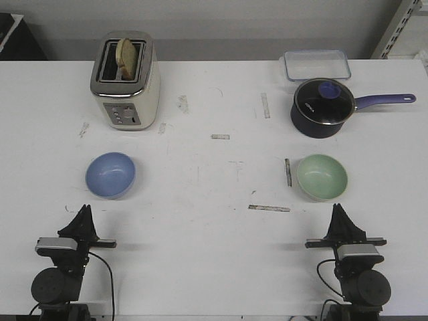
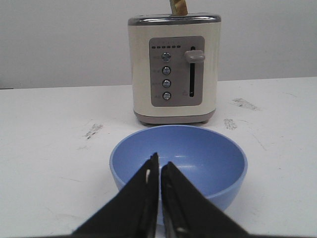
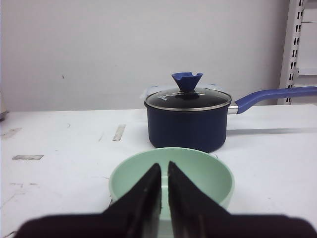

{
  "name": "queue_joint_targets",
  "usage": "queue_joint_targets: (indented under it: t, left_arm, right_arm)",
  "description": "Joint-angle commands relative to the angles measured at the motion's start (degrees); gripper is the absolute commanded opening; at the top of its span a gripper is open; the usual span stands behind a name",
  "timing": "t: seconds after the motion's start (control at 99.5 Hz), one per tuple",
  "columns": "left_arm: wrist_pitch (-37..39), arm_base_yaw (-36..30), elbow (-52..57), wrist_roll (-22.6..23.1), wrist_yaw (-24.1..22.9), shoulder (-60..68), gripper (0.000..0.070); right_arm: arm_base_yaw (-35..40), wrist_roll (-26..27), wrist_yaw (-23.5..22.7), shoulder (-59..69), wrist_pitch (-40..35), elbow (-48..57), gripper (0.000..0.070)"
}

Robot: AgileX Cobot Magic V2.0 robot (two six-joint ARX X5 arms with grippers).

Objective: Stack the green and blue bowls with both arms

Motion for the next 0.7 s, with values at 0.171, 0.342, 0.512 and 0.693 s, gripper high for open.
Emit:
queue_joint_targets:
  t: [0.171,0.342,0.512,0.693]
  left_arm:
    - [0.7,0.0,-1.2,0.3,-0.2,-0.1,0.0001]
    - [0.7,0.0,-1.2,0.3,-0.2,-0.1,0.0001]
    - [0.7,0.0,-1.2,0.3,-0.2,-0.1,0.0001]
    - [0.7,0.0,-1.2,0.3,-0.2,-0.1,0.0001]
  right_arm:
    - [0.0,1.0,0.0,-0.1,1.5,-0.1,0.0012]
    - [0.0,1.0,0.0,-0.1,3.7,-0.1,0.0012]
    - [0.0,1.1,0.0,-0.1,4.1,-0.1,0.0012]
    - [0.0,1.1,-0.1,-0.1,6.6,0.2,0.0012]
